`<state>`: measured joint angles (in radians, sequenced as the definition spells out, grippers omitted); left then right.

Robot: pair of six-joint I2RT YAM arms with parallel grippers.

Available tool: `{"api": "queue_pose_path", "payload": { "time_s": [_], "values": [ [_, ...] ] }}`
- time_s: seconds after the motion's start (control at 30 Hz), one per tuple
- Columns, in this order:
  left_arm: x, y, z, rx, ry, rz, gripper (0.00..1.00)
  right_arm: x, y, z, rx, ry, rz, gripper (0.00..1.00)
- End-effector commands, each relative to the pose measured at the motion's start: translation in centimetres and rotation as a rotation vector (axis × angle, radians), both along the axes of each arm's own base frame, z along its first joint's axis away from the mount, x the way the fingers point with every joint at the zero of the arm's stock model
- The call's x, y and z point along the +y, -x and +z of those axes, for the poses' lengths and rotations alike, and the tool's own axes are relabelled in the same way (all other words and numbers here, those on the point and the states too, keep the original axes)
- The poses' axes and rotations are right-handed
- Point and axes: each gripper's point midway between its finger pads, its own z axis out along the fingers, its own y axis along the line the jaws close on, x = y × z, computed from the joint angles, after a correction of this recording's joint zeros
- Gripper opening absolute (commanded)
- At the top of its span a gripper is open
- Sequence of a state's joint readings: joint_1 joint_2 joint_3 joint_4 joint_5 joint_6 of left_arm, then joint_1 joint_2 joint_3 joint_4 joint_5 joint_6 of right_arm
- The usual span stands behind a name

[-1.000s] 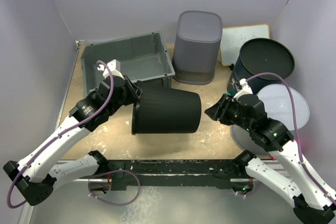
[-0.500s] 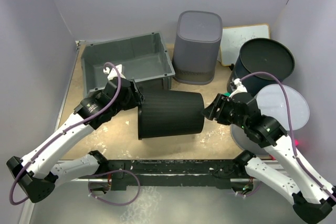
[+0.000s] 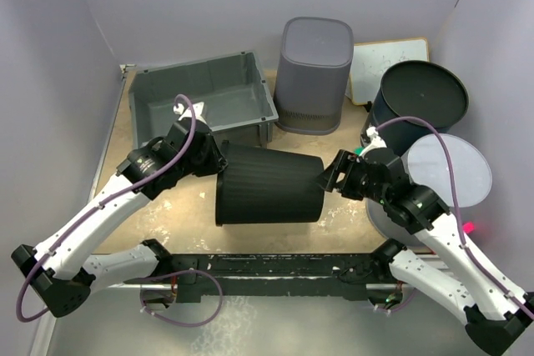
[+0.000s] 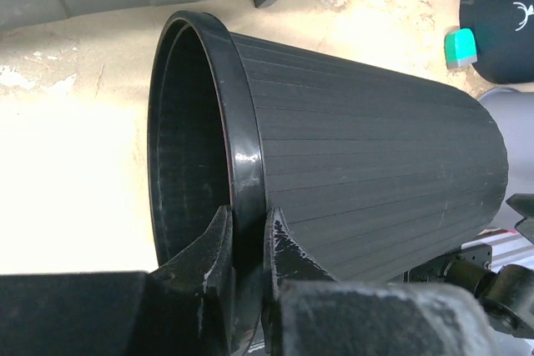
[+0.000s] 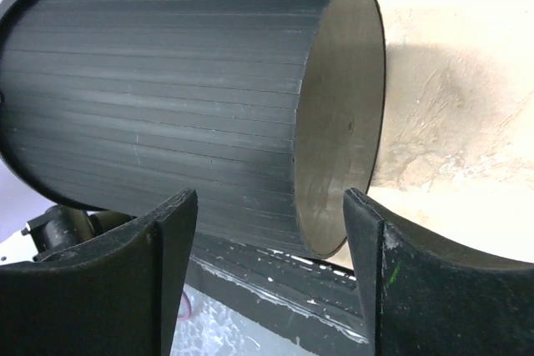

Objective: Turn the large container upside down

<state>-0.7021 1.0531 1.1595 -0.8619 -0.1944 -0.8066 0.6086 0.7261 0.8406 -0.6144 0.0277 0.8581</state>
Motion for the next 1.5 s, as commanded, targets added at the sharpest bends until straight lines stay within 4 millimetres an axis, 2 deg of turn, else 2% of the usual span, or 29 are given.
{"api": "queue_pose_path", "payload": {
  "time_s": [0.0,0.1,0.33,0.43,0.53,0.67,0.8,0.93,1.1,1.13,1.23,1.47],
  "values": [
    [0.2,1.1,-1.0,0.047,-0.022,-0.028,0.00,1.3,-0.1,0.7,-0.021,-0.069,0.031,0.74],
    [0.1,1.2,-1.5,0.061,-0.022,-0.035,0.00,1.4,-0.1,0.5,-0.021,-0.072,0.042,0.77],
    [-0.1,1.4,-2.8,0.082,-0.022,-0.035,0.00,4.0,0.8,0.1,0.032,-0.148,0.164,0.78],
    [-0.4,1.4,-3.4,0.090,-0.013,-0.040,0.00,4.9,1.0,2.6,-0.060,-0.240,0.207,0.77],
    [-0.8,1.6,-4.0,0.102,0.005,-0.058,0.00,4.7,0.9,5.6,-0.173,-0.274,0.219,0.76],
    [-1.6,1.7,-4.5,0.103,0.040,-0.082,0.00,5.3,1.4,7.8,-0.223,-0.306,0.278,0.76],
    [-2.3,1.7,-5.3,0.117,0.061,-0.098,0.00,6.4,2.2,9.5,-0.248,-0.393,0.342,0.75],
    [-2.3,1.9,-6.3,0.113,0.067,-0.108,0.00,6.6,2.4,11.1,-0.291,-0.441,0.358,0.74],
    [-2.3,1.9,-7.4,0.109,0.080,-0.101,0.12,6.1,2.4,13.3,-0.364,-0.403,0.366,0.74],
    [-2.5,1.9,-7.4,0.108,0.088,-0.105,0.15,5.9,2.4,14.2,-0.386,-0.390,0.369,0.74],
    [-3.1,1.6,-7.2,0.098,0.121,-0.106,0.19,5.7,2.3,15.2,-0.420,-0.355,0.378,0.74],
    [-4.3,0.1,-6.0,0.041,0.189,-0.086,0.20,6.0,1.5,16.5,-0.475,-0.345,0.386,0.74]
  ]
}}
